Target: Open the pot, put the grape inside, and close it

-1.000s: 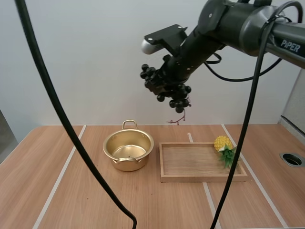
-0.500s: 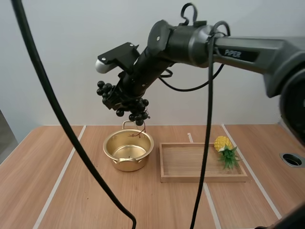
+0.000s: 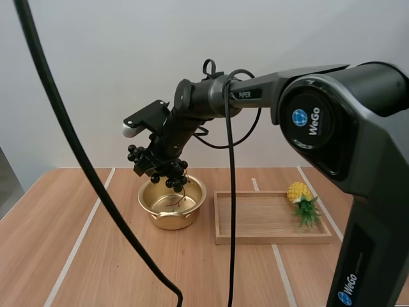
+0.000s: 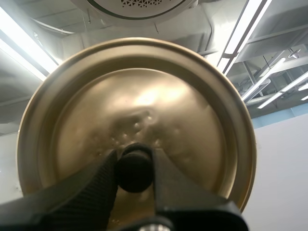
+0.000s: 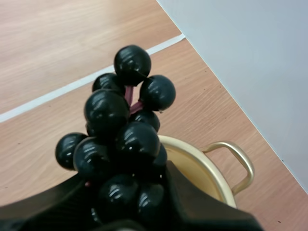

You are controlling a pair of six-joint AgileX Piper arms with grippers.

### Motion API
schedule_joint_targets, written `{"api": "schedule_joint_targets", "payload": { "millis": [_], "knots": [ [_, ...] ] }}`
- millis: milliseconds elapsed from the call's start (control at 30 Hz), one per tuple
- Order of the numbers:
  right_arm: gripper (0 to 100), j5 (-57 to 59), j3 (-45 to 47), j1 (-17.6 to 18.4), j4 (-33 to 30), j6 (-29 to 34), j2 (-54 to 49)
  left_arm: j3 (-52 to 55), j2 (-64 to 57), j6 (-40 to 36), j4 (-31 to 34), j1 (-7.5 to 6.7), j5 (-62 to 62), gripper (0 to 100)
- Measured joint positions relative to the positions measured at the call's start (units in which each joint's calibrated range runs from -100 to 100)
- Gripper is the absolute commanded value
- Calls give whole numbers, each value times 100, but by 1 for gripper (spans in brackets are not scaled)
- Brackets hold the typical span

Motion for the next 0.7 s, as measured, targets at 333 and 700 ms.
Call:
{"api": "schedule_joint_targets", "payload": {
  "millis": [333,700],
  "knots": [
    [0,-186,0,0,-176,-112,676,0,0,0,0,0,0,0],
    [0,585,0,-33,-432,-112,702,0,0,0,0,0,0,0]
  ]
}}
